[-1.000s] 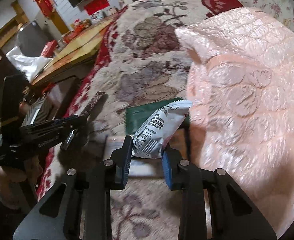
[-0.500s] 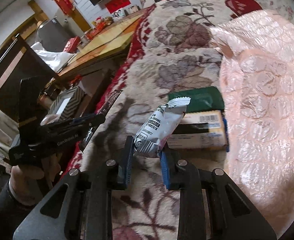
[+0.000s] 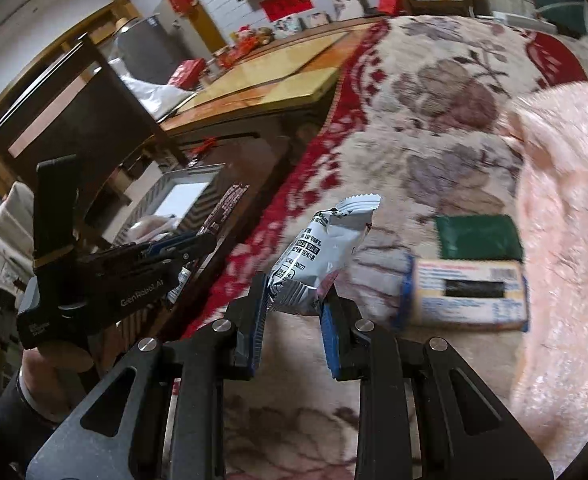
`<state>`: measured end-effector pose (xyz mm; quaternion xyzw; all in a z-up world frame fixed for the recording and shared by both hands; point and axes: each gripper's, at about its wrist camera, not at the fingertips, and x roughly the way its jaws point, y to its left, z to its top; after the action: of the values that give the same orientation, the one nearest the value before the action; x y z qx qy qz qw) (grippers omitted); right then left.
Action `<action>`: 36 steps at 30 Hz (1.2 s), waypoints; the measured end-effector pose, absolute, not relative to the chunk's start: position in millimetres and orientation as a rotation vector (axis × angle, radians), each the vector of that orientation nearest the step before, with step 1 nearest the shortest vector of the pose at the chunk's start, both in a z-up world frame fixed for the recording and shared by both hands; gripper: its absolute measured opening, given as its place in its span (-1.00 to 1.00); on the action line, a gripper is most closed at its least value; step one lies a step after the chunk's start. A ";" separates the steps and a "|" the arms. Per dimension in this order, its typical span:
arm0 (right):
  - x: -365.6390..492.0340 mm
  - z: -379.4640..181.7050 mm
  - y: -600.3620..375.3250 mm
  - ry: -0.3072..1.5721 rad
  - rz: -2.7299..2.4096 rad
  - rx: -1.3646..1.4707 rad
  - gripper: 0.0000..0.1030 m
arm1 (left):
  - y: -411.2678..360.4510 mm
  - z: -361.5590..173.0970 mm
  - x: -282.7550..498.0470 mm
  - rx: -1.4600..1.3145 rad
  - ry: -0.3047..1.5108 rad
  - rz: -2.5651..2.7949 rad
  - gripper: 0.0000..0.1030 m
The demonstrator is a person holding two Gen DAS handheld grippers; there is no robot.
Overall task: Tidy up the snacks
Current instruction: 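Carry the chocolate bar and white snack over the white tray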
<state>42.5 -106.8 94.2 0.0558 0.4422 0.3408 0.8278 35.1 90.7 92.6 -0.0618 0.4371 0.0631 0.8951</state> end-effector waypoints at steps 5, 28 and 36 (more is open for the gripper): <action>36.6 101.6 -76.5 0.933 0.777 0.081 -0.54 | 117.3 107.6 19.1 -0.139 0.865 0.192 -0.58; 12.3 117.6 63.3 0.930 1.027 -0.096 -0.54 | 230.3 121.9 -39.7 -0.268 0.794 0.445 -0.58; 11.0 109.0 102.2 0.949 1.074 -0.149 -0.54 | 256.6 104.5 -52.8 -0.332 0.815 0.501 -0.58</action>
<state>11.0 102.2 109.0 -0.0682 0.4343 0.4919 0.7515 -52.8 256.6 104.5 -0.1589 0.3905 0.2397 0.8745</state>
